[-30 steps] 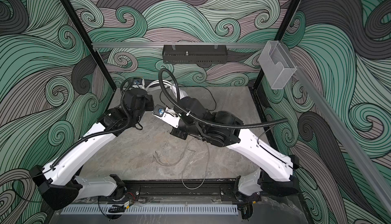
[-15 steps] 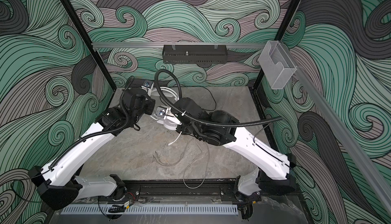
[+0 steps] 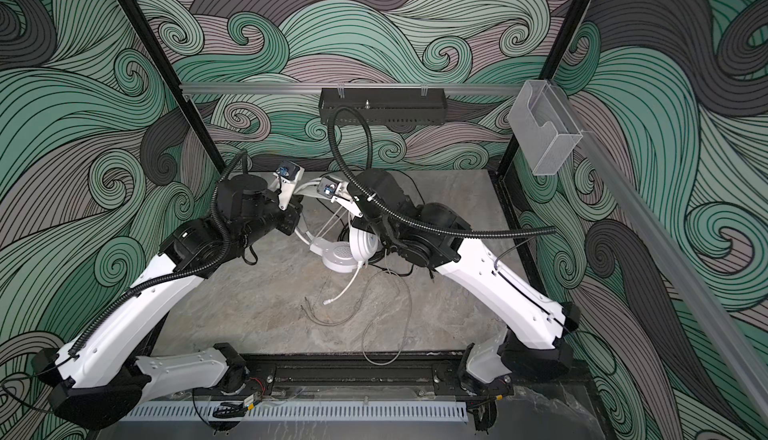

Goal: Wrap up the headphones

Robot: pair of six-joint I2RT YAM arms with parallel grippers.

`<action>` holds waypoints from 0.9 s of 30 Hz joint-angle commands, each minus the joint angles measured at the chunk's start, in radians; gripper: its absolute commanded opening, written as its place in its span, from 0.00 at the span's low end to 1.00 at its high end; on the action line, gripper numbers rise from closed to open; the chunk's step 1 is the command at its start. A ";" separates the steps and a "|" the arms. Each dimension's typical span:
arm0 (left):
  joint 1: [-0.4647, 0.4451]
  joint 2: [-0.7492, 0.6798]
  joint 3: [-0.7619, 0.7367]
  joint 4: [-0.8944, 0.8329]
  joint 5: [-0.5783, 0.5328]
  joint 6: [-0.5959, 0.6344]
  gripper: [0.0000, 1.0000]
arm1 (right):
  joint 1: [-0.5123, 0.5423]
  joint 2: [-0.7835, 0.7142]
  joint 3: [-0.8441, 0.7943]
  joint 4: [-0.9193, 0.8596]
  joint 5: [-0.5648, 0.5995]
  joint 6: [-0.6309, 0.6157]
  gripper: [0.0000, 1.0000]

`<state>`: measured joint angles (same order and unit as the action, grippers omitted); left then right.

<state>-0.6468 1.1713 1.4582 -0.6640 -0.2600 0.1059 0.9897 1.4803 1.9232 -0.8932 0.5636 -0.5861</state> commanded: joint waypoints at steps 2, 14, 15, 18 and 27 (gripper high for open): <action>0.003 -0.030 0.013 -0.037 0.093 -0.028 0.00 | -0.062 -0.050 -0.022 0.086 -0.032 0.111 0.02; 0.002 -0.030 0.102 -0.074 0.226 -0.101 0.00 | -0.150 -0.237 -0.346 0.410 -0.294 0.081 0.15; 0.001 -0.029 0.112 -0.080 0.237 -0.105 0.00 | -0.159 -0.243 -0.365 0.429 -0.314 0.081 0.16; 0.002 -0.031 0.136 -0.099 0.249 -0.119 0.00 | -0.177 -0.245 -0.397 0.461 -0.376 0.090 0.16; 0.001 -0.029 0.225 -0.130 0.266 -0.192 0.00 | -0.246 -0.277 -0.554 0.651 -0.539 0.256 0.20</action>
<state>-0.6437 1.1664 1.6062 -0.8196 -0.0471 -0.0101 0.7795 1.2243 1.4014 -0.3592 0.1143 -0.4358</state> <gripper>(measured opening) 0.069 0.200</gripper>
